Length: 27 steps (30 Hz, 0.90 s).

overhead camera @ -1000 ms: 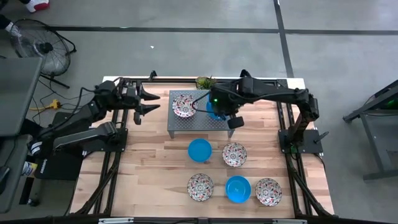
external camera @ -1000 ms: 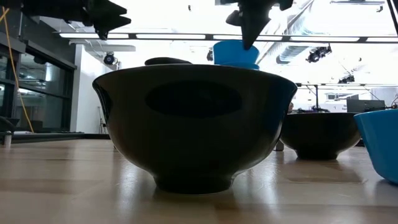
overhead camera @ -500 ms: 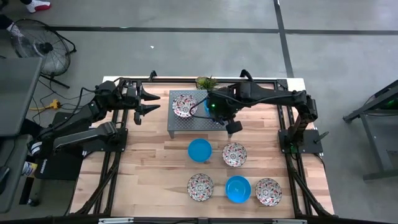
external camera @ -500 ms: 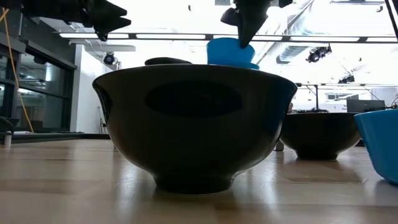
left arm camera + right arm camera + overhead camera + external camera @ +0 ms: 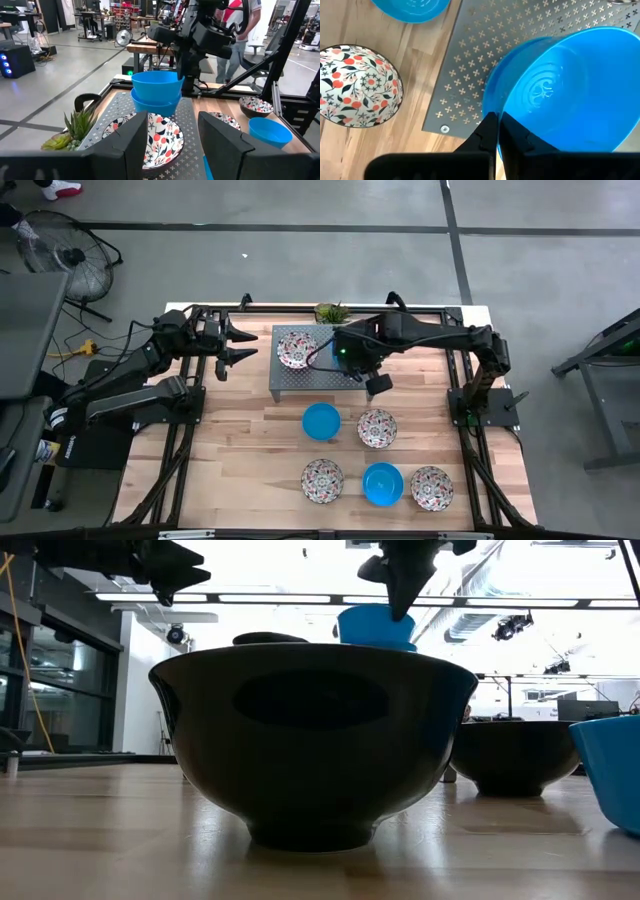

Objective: Pick & Place Mini bowls
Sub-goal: Stack the blue bowl on the blue bowl on the shelf

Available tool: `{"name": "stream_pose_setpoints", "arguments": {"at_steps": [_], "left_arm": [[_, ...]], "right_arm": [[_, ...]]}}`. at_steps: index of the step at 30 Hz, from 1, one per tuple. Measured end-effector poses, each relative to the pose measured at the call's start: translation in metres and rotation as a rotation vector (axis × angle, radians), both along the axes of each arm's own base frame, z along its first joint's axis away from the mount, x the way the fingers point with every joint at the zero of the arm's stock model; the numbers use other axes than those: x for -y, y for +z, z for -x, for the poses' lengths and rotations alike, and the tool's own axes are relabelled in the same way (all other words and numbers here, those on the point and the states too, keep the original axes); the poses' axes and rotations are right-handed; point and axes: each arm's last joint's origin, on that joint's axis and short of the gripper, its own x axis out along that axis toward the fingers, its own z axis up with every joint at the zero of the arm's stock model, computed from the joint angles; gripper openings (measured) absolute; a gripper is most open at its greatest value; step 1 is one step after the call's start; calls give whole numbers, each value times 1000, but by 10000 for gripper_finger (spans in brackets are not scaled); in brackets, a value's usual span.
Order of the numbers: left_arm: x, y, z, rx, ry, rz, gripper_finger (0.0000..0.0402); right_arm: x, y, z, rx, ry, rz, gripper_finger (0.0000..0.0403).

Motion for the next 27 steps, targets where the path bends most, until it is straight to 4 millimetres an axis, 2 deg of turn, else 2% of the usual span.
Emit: {"name": "stream_pose_setpoints", "arguments": {"at_steps": [27], "left_arm": [[0, 0, 0, -1, 14, 0, 170]], "right_arm": [[0, -11, -6, -49, -27, -9, 1]]}}
